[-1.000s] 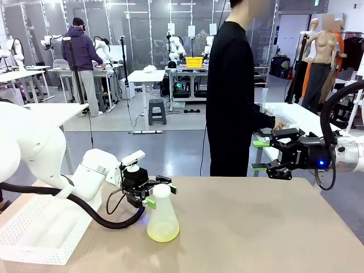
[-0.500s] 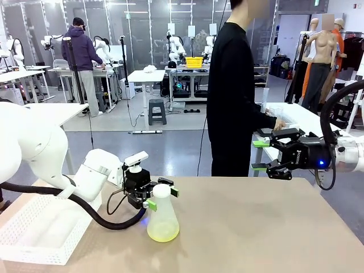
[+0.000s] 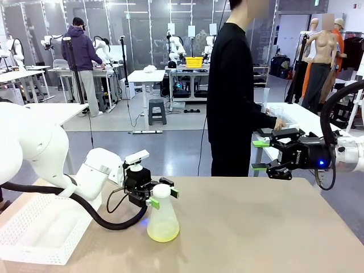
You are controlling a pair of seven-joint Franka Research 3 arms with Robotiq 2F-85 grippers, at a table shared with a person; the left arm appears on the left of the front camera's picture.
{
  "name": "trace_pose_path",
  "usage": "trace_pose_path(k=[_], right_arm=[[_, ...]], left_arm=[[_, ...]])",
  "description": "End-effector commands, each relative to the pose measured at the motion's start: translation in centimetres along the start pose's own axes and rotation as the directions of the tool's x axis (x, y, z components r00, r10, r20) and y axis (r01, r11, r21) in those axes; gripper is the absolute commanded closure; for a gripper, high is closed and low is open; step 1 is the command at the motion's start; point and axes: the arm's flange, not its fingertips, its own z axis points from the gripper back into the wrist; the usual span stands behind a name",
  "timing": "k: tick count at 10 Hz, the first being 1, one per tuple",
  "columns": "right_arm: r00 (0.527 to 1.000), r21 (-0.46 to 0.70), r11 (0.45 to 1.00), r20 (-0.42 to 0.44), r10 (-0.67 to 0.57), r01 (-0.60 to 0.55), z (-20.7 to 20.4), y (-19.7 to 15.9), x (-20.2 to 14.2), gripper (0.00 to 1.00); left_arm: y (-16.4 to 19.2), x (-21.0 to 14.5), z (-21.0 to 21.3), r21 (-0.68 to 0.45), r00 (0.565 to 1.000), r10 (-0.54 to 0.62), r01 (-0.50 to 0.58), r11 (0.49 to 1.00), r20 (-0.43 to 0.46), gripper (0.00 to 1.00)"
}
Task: Prepare the solutions needed for the experiment.
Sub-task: When the human places the Big flask in the center of the table, pick up the Big flask and place it in the left Organizing basket.
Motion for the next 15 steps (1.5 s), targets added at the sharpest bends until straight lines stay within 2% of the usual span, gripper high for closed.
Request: trace_pose_path(k=[1,2,3,4,5,6,7,8,9,11,15], right_arm=[[1.000,0.007,1.000,-0.002,0.008,-0.008,0.0,0.1,0.0,0.30],[1.000,0.007,1.000,-0.002,0.008,-0.008,0.0,0.1,0.0,0.30],[1.000,0.007,1.000,-0.002,0.008,-0.008,0.0,0.1,0.0,0.30],[1.000,0.007,1.000,-0.002,0.008,-0.008,0.0,0.1,0.0,0.30],[1.000,0.007,1.000,-0.002,0.008,-0.008,0.0,0.1,0.0,0.30],[1.000,0.007,1.000,-0.002,0.008,-0.008,0.0,0.1,0.0,0.30],[1.000,0.007,1.000,-0.002,0.008,-0.008,0.0,0.1,0.0,0.30],[1.000,0.007,1.000,-0.002,0.008,-0.008,0.0,0.1,0.0,0.30],[1.000,0.007,1.000,-0.002,0.008,-0.008,0.0,0.1,0.0,0.30],[1.000,0.007,1.000,-0.002,0.008,-0.008,0.0,0.1,0.0,0.30],[1.000,0.007,1.000,-0.002,0.008,-0.008,0.0,0.1,0.0,0.30]], left_arm=[[0.8,-0.2,0.3,-0.028,1.000,0.009,-0.009,1.000,0.009,0.40],[0.9,-0.1,0.4,-0.019,1.000,0.007,-0.006,1.000,0.011,0.36],[0.9,0.0,0.5,-0.021,1.000,0.007,-0.007,1.000,0.011,0.60],[0.9,0.0,0.6,-0.021,1.000,0.013,-0.013,1.000,0.011,0.56],[0.8,0.0,0.7,-0.027,1.000,0.021,-0.021,0.999,0.014,0.80],[0.8,0.0,0.8,-0.028,1.000,0.027,-0.026,0.999,0.014,0.76],[0.8,0.1,0.8,-0.028,0.999,0.033,-0.033,0.999,0.011,1.00],[0.8,0.2,0.9,-0.035,0.999,0.040,-0.040,0.999,0.009,0.96],[0.8,0.4,0.9,-0.034,0.999,0.039,-0.038,0.999,0.012,1.00],[0.5,1.5,0.4,-0.032,0.999,0.049,-0.048,0.998,0.016,1.00],[0.0,7.1,-0.5,-0.035,1.000,0.028,-0.028,0.999,-0.001,1.00]])
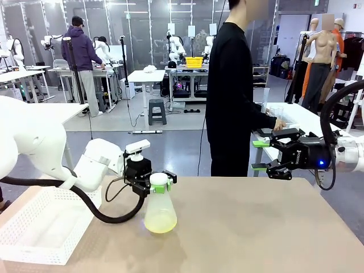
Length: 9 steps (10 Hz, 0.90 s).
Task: Prepare the solutions needed for the experiment.
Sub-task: When the human places the Big flask in the center of the table, pick up the Big flask and place it in the left Organizing basket.
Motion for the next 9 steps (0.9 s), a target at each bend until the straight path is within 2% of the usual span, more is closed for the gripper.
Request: trace_pose_path(k=[1,4,6,7,9], right_arm=[[1.000,0.007,1.000,-0.002,0.008,-0.008,0.0,0.1,0.0,0.30],[1.000,0.007,1.000,-0.002,0.008,-0.008,0.0,0.1,0.0,0.30],[1.000,0.007,1.000,-0.002,0.008,-0.008,0.0,0.1,0.0,0.30],[1.000,0.007,1.000,-0.002,0.008,-0.008,0.0,0.1,0.0,0.30],[1.000,0.007,1.000,-0.002,0.008,-0.008,0.0,0.1,0.0,0.30]], left_arm=[[-0.5,4.7,-0.2,-0.019,0.999,0.041,-0.041,0.999,0.025,1.00],[-2.1,9.8,0.5,-0.044,0.995,0.098,-0.099,0.994,-0.010,1.00],[-4.5,12.6,2.2,-0.058,0.996,0.090,-0.089,0.994,0.009,1.00],[-5.9,13.7,3.4,-0.018,0.997,0.077,-0.077,0.997,-0.015,1.00],[-10.0,15.2,6.5,0.072,1.000,0.021,-0.021,0.997,-0.002,1.00]])
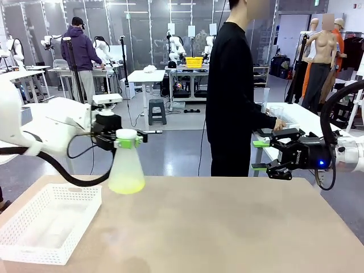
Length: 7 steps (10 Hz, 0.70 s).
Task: Prepare the solutions needed for the experiment.
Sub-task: When the human places the Big flask in the center of the table, pick up the Big flask and place it in the left Organizing basket.
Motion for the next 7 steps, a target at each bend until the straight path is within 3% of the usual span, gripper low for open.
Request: trace_pose_path(k=[1,3,6,7], right_arm=[[1.000,0.007,1.000,-0.002,0.008,-0.008,0.0,0.1,0.0,0.30],[1.000,0.007,1.000,-0.002,0.008,-0.008,0.0,0.1,0.0,0.30],[1.000,0.007,1.000,-0.002,0.008,-0.008,0.0,0.1,0.0,0.30],[1.000,0.007,1.000,-0.002,0.008,-0.008,0.0,0.1,0.0,0.30]], left_arm=[[-5.2,0.9,1.9,0.107,0.998,-0.057,0.053,0.993,0.032,1.00],[-10.4,1.1,5.1,0.239,0.997,-0.082,0.080,0.968,0.001,1.00],[-16.6,-0.7,10.7,0.466,0.989,-0.139,0.147,0.873,-0.052,1.00],[-18.3,-1.6,12.2,0.488,0.988,-0.150,0.146,0.860,-0.031,1.00]])
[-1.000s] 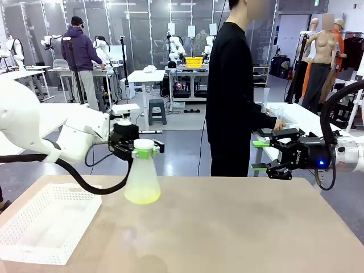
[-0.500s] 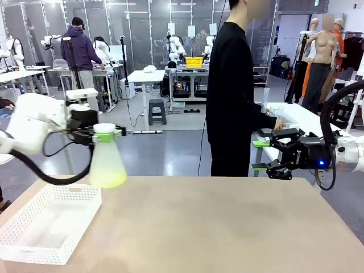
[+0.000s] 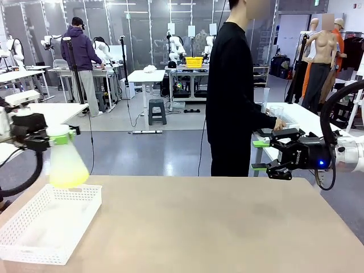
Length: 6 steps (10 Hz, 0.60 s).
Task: Prepare the solutions needed for the experiment.
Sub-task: When the human places the Big flask in the center of the table, pick up the Big flask and place it in the left Organizing basket.
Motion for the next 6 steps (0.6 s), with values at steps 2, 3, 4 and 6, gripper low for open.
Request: trace_pose_path(k=[2,3,4,6], right_arm=[[1.000,0.007,1.000,-0.001,0.009,-0.009,0.0,0.1,0.0,0.30],[1.000,0.007,1.000,-0.001,0.009,-0.009,0.0,0.1,0.0,0.30],[1.000,0.007,1.000,-0.001,0.009,-0.009,0.0,0.1,0.0,0.30],[1.000,0.007,1.000,-0.001,0.009,-0.009,0.0,0.1,0.0,0.30]], left_arm=[[-2.4,-2.4,2.9,0.181,0.999,-0.041,0.040,0.983,0.004,1.00],[-3.1,-3.6,3.9,0.208,0.999,-0.029,0.022,0.978,0.032,1.00],[-3.6,-5.1,4.7,0.225,0.998,-0.017,0.003,0.974,0.063,1.00],[-3.7,-8.3,6.4,0.233,0.998,-0.020,0.006,0.973,0.056,1.00]])
